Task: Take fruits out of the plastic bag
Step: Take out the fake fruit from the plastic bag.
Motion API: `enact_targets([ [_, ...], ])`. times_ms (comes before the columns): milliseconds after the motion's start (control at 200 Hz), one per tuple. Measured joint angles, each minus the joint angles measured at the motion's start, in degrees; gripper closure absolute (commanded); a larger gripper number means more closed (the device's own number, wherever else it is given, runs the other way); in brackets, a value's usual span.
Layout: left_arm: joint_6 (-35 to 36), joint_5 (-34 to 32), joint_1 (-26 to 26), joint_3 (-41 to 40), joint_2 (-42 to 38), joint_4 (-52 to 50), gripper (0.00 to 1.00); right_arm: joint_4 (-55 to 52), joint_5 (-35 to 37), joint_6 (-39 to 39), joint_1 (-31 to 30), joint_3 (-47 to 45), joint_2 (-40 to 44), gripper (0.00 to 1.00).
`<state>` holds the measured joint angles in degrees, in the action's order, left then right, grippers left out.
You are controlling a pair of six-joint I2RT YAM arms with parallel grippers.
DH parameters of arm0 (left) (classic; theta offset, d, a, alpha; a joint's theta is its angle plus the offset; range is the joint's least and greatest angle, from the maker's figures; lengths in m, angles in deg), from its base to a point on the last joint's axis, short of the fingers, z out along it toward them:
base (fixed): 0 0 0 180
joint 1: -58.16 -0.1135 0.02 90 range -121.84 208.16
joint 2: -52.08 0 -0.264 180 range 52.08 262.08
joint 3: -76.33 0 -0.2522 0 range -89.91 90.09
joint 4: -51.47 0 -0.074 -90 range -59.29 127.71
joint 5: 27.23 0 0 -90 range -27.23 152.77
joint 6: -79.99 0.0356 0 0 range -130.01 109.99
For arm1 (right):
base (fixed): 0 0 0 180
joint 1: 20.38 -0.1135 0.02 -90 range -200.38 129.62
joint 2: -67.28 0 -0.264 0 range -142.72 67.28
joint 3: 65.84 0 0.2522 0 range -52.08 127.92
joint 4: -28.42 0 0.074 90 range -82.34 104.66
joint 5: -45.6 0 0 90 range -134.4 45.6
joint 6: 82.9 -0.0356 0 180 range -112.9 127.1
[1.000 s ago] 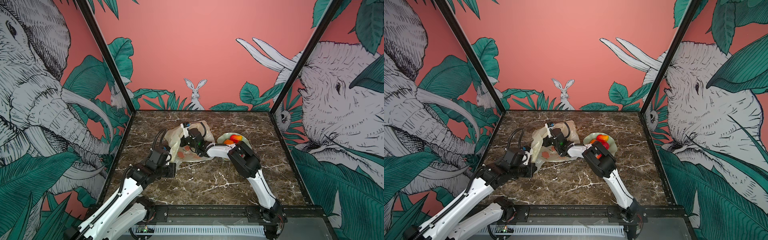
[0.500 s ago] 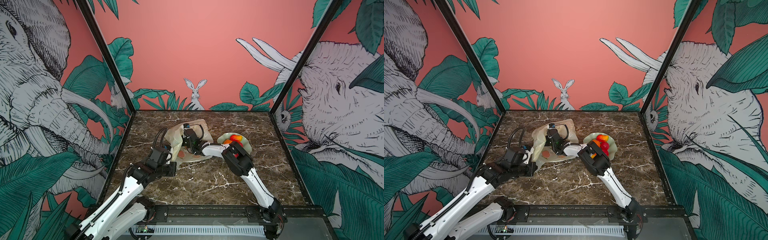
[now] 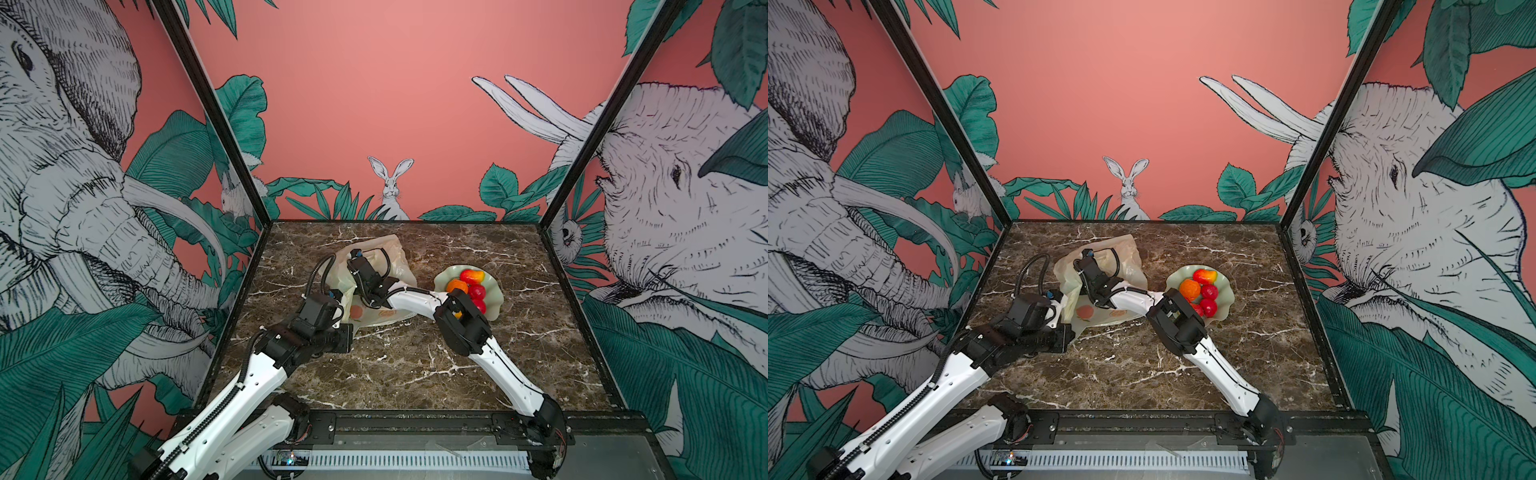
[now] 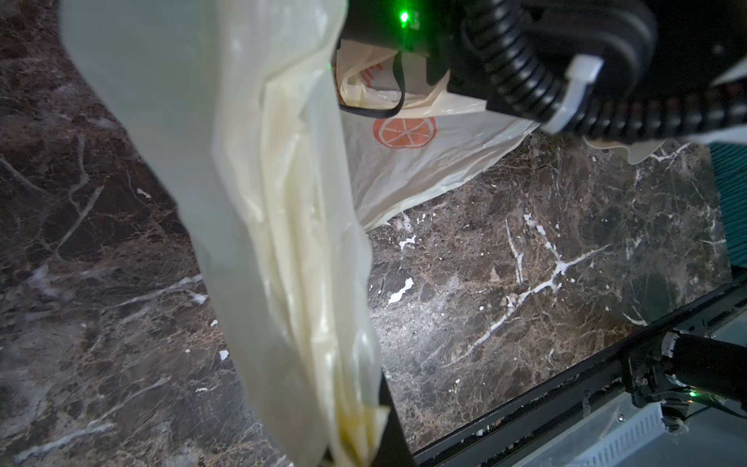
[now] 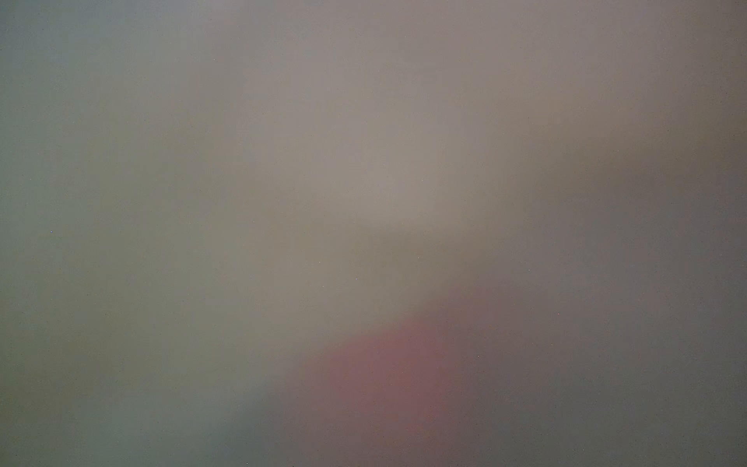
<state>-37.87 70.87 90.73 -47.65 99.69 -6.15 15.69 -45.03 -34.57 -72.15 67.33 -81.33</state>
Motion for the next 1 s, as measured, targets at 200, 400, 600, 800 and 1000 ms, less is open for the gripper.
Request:
enact_targets([
  [200, 0.0, -0.4, 0.0, 0.0, -0.9, -0.2, 1.0, 2.0, 1.4, 1.8, 0.5, -6.4, 3.8, 0.49],
  [400, 0.0, -2.1, 0.0, 0.0, -2.2, -1.0, 1.0, 0.8, 3.5, 4.9, 2.4, -16.2, 11.0, 0.39],
  [600, 0.0, -3.0, 0.0, 0.0, -2.9, -1.1, 1.0, -0.9, 3.1, 8.2, 5.5, -23.3, 17.4, 0.29],
  [800, 0.0, -2.9, 0.0, 0.0, -1.0, -0.7, 1.0, -0.9, 1.7, 9.3, 8.0, -29.7, 21.2, 0.28],
  [1000, 0.1, -2.7, 0.0, 0.0, -0.4, -0.5, 1.0, -1.2, 0.1, 9.7, 9.0, -30.3, 21.2, 0.28],
])
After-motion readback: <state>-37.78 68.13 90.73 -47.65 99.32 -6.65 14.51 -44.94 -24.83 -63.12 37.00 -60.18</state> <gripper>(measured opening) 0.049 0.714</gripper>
